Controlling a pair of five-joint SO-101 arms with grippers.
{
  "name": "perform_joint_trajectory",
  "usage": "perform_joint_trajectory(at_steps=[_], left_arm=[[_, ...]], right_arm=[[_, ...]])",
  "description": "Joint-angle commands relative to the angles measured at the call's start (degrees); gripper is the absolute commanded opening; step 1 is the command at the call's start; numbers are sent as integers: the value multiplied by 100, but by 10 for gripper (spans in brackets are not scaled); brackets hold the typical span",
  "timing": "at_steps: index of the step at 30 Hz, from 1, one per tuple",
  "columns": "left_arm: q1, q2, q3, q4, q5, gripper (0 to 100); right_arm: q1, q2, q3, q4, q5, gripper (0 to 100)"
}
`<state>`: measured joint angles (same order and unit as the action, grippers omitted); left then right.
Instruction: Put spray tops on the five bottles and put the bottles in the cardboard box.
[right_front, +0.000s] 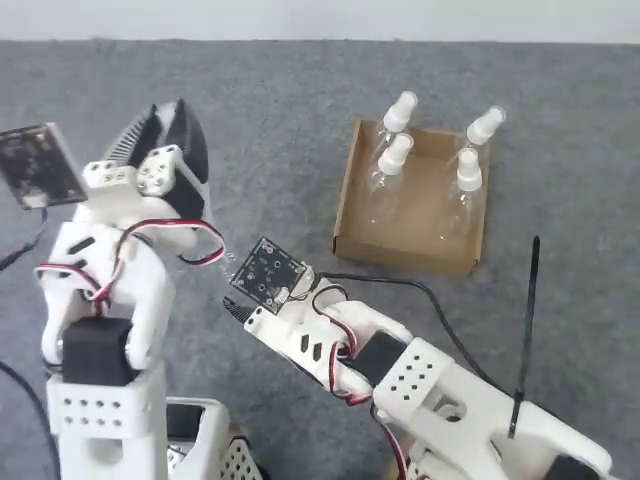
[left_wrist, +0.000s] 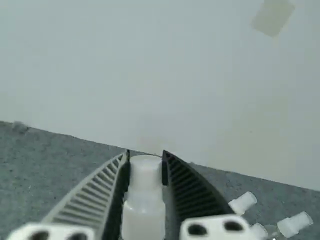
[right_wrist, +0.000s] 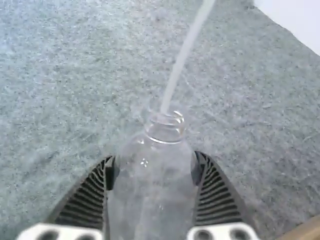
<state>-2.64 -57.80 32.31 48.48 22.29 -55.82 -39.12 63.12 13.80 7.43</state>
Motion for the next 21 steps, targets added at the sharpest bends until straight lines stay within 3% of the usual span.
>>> perform_joint_trajectory(at_steps=[1,10,15,21], left_arm=[[-9,-97,22,-334,53,13],[88,-105,453,-325,53,13],[123,-105,813,-308,44,13],[132,-105,804,290,-308,13]], right_arm=[[-22,-242,-70,-163,-79,6],[-4,-242,-70,-207,-88,6],[154,-277,70,-813,-88,6],[453,-796,369,-1103,-176,6]])
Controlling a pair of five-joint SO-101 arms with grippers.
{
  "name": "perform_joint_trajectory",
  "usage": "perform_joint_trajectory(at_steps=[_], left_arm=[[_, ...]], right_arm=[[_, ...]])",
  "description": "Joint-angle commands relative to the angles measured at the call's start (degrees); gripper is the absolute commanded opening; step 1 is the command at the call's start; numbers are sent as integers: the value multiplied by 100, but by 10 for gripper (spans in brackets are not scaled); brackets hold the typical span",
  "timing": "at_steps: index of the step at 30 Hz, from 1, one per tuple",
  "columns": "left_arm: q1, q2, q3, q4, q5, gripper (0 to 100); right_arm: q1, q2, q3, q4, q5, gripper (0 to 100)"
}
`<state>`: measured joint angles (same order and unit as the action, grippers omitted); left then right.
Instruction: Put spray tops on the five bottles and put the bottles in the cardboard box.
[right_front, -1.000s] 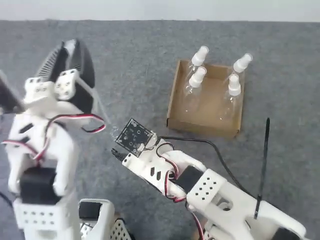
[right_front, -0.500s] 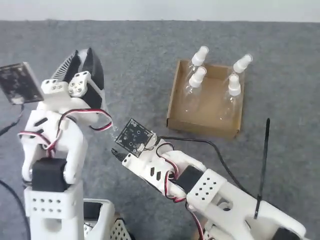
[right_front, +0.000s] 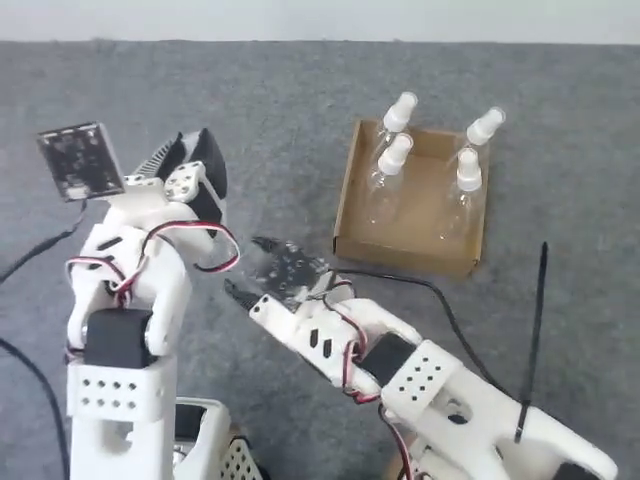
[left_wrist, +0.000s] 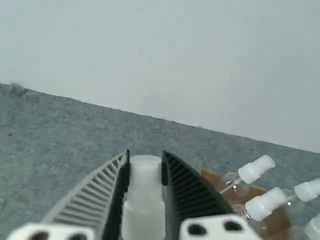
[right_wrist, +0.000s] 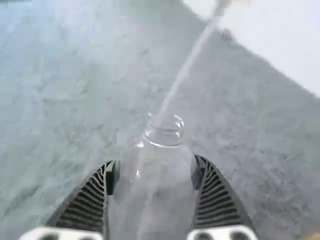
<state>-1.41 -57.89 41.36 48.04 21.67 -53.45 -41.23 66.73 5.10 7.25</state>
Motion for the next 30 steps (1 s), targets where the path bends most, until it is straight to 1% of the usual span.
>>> perform_joint_trajectory(at_steps=[1,3,8,16,20,26,30], left_arm=[[18,-97,-101,413,-334,13],[158,-97,-84,536,-563,13],[686,-202,-101,923,-976,13],[756,-1284,40,1547,-1257,17],[756,-1468,198,1547,-1257,21],[712,-1468,110,1538,-1327,132],[695,-1459,-180,1363,-1530,129]], right_arm=[[224,-664,9,-207,-290,6],[233,-778,18,-171,-501,6],[233,-848,123,-171,-519,6],[418,-875,193,-207,-545,6],[409,-875,193,-171,-545,6],[409,-875,211,-163,-545,6],[409,-875,264,-163,-527,6]])
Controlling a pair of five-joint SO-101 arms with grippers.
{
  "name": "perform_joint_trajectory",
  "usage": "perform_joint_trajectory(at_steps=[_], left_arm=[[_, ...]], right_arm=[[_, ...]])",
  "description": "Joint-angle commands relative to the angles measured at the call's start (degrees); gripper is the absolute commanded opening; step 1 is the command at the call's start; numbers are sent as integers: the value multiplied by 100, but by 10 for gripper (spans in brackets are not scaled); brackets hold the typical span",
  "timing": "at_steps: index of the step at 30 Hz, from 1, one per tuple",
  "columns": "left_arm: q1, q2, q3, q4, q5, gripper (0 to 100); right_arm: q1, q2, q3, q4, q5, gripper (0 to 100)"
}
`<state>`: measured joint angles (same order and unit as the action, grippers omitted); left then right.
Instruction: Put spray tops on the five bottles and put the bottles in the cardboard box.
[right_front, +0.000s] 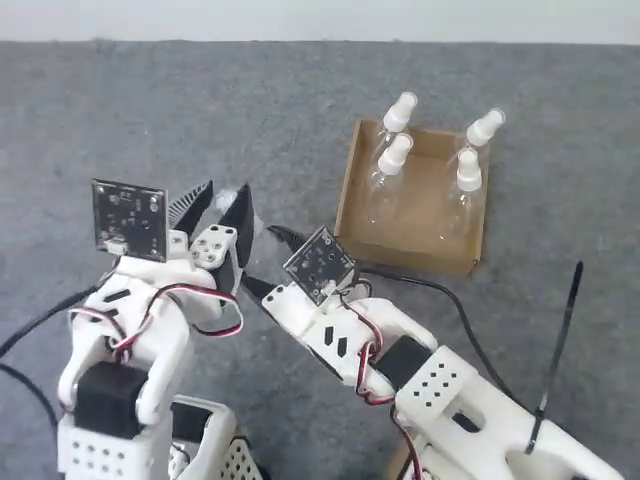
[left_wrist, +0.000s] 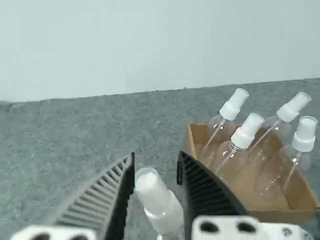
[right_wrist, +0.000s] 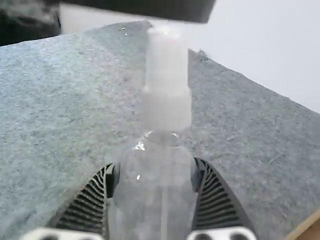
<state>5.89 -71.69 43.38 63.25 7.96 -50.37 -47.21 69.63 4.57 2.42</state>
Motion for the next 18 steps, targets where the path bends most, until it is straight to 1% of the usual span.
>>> perform_joint_trajectory(at_steps=[1,4,7,10,14,18], left_arm=[[-88,-79,-435,-229,-167,126],[-413,176,-505,-440,-149,126],[-818,747,-497,-563,-149,126],[-976,1248,-497,-598,-158,120],[-897,1442,-453,-589,-158,67],[-466,1451,-444,-527,-158,58]], right_arm=[[101,-277,-26,-110,-44,6],[110,-277,-26,-110,-44,6],[110,-277,-18,-110,-44,6],[110,-277,-18,-110,-44,6],[110,-277,-18,-110,-44,6],[110,-277,-18,-110,-35,6]])
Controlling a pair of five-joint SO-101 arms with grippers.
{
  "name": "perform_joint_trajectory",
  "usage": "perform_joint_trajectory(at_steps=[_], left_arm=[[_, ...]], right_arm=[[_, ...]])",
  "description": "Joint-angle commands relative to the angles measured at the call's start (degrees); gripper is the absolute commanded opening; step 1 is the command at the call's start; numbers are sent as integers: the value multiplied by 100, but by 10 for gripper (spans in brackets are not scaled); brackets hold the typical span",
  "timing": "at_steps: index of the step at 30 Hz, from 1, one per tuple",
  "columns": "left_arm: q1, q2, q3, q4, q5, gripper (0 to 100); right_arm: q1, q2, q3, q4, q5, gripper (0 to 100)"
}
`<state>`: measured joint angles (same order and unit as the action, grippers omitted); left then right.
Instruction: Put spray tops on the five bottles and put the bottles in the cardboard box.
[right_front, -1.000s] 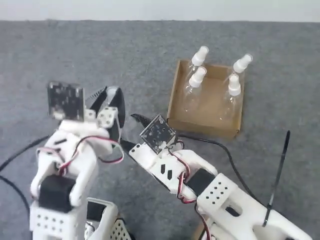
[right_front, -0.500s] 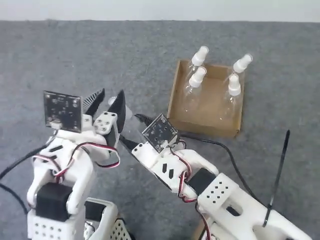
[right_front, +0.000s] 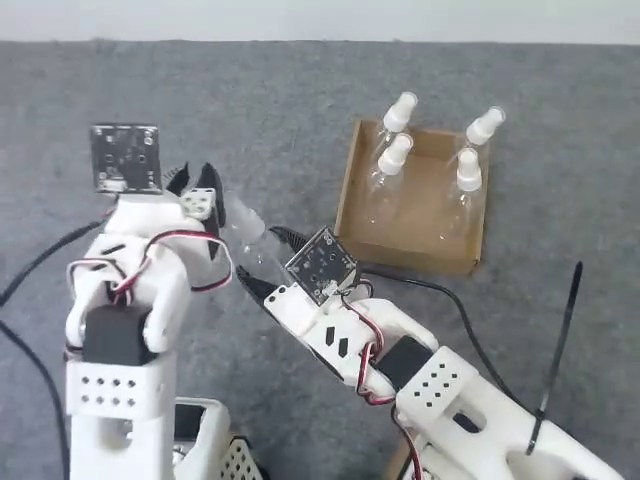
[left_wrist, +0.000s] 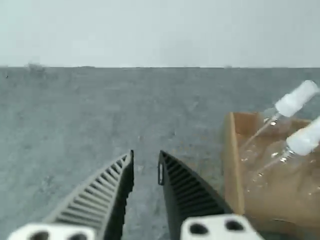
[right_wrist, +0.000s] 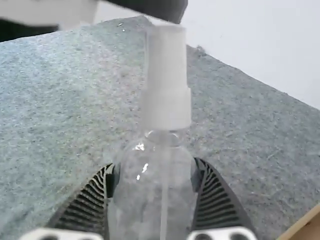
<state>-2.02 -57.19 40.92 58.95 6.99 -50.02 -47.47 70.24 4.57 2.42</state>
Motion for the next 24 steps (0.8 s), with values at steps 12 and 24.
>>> perform_joint_trajectory(at_steps=[12,24], left_arm=[[993,9,136,-88,-105,55],[527,-527,-593,659,-519,138]], right_arm=[[66,-251,-26,-110,-35,6],[171,-251,-185,48,-26,6]])
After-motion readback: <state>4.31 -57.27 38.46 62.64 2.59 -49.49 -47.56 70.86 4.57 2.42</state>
